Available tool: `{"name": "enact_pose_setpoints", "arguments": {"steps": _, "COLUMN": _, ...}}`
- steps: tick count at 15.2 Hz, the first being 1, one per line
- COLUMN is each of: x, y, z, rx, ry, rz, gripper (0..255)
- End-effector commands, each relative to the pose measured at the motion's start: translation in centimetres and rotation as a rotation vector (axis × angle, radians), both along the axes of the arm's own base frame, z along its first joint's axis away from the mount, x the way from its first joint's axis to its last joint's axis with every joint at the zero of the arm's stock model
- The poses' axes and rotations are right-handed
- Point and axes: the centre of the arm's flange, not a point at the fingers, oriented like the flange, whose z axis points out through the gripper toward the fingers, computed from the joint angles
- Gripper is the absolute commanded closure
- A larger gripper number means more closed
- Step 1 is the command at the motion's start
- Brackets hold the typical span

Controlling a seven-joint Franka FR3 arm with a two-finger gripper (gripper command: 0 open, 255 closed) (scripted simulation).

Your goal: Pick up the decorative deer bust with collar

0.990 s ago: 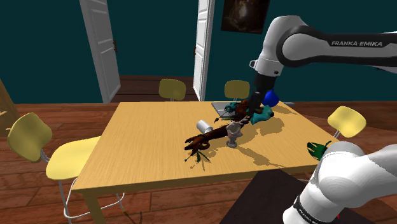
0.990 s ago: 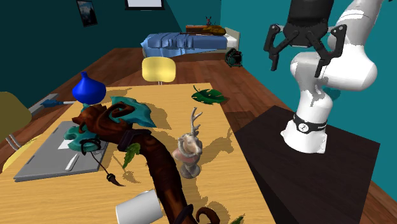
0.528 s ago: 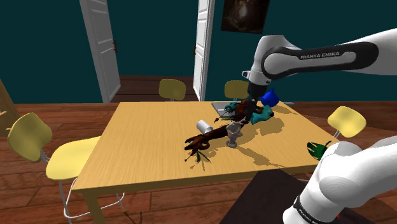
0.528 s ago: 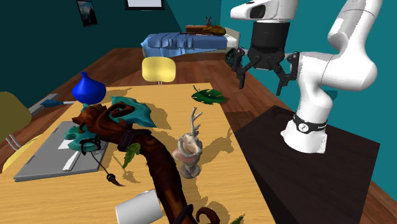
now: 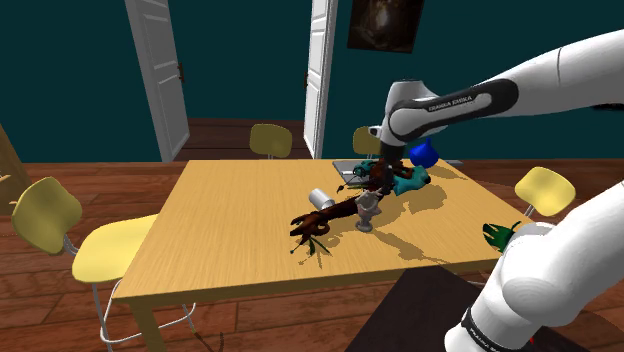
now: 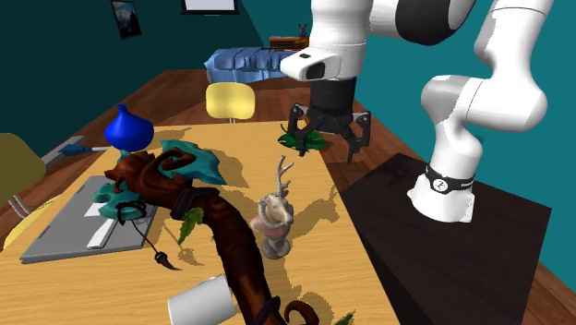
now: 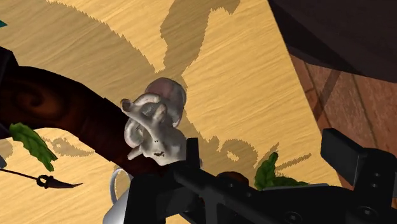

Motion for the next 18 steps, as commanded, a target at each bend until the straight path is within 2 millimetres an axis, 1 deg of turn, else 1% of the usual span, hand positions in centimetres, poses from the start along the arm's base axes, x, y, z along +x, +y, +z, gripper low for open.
{"name": "enact_pose_setpoints", "arguments": {"steps": 1, "x": 1.4, "y": -1.6, "z": -1.5, "rx": -0.013, "ry": 0.007, "rz": 0.052, "gripper": 0}}
{"name": "enact_pose_setpoints", "arguments": {"steps": 9, "x": 7.9, "y": -6.8, "z": -7.7, "rx": -0.058, "ry": 0.037, "rz": 0.246, "gripper": 0}}
{"name": "enact_pose_setpoints", "arguments": {"steps": 10, "x": 7.9, "y": -6.8, "z": -7.7, "rx": -0.058, "ry": 0.037, "rz": 0.248, "gripper": 0}}
{"name": "enact_pose_setpoints", "arguments": {"steps": 16, "x": 7.9, "y": -6.8, "z": -10.9, "rx": -0.058, "ry": 0.037, "rz": 0.248, "gripper": 0}}
{"name": "enact_pose_setpoints", "arguments": {"steps": 17, "x": 7.9, "y": -6.8, "z": -11.7, "rx": -0.058, "ry": 0.037, "rz": 0.248, "gripper": 0}}
{"name": "enact_pose_setpoints", "arguments": {"steps": 18, "x": 7.9, "y": -6.8, "z": -11.7, "rx": -0.058, "ry": 0.037, "rz": 0.248, "gripper": 0}}
